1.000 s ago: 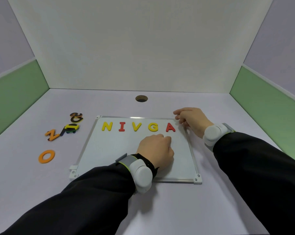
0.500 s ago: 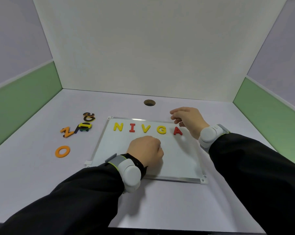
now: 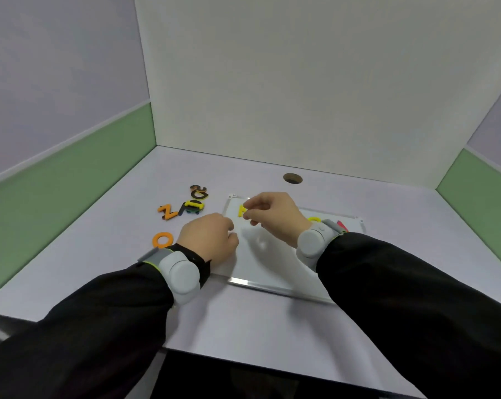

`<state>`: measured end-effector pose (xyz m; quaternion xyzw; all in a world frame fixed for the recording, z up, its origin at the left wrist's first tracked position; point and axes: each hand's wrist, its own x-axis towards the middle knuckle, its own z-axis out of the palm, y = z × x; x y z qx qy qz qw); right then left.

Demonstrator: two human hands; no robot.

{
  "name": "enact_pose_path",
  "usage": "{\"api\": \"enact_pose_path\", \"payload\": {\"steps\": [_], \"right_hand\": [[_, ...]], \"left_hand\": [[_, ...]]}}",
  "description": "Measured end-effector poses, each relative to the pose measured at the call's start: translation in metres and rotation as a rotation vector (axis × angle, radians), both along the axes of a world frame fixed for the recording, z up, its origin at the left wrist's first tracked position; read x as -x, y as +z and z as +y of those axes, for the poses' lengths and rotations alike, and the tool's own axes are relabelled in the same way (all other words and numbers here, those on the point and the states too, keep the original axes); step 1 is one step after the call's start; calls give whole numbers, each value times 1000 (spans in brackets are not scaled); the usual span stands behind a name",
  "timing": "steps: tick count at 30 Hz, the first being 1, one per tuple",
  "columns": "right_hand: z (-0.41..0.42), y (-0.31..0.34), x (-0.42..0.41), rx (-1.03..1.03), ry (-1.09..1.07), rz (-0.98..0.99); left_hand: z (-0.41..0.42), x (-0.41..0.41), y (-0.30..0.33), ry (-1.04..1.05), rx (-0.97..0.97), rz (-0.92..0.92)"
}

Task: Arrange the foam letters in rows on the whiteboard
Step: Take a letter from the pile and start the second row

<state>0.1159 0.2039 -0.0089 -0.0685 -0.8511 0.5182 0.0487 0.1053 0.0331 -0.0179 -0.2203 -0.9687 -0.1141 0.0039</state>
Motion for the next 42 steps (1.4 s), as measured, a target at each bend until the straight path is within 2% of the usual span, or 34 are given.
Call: {"api": "enact_pose_path", "payload": {"steps": [6, 11, 15, 19, 25, 31, 42], "right_hand": [[-61, -17, 17, -141, 150, 34], [-94, -28, 21, -168, 253, 29], [-107, -33, 23, -252, 333, 51], [-113, -36, 25, -273, 357, 57], [-111, -40, 29, -271, 359, 39], [-107, -41, 28, -196, 281, 29], [-51, -23, 23, -53, 147, 91]], "left_hand": [[-57, 11, -1, 133, 56, -14], [-90, 17, -10, 190, 161, 61], [-104, 23, -11, 206, 152, -12], [-111, 28, -12, 195, 170, -83], [-113, 35, -16, 202, 130, -85], [-107, 32, -13, 224, -23, -86], [-72, 30, -3, 35, -660, -298]]}}
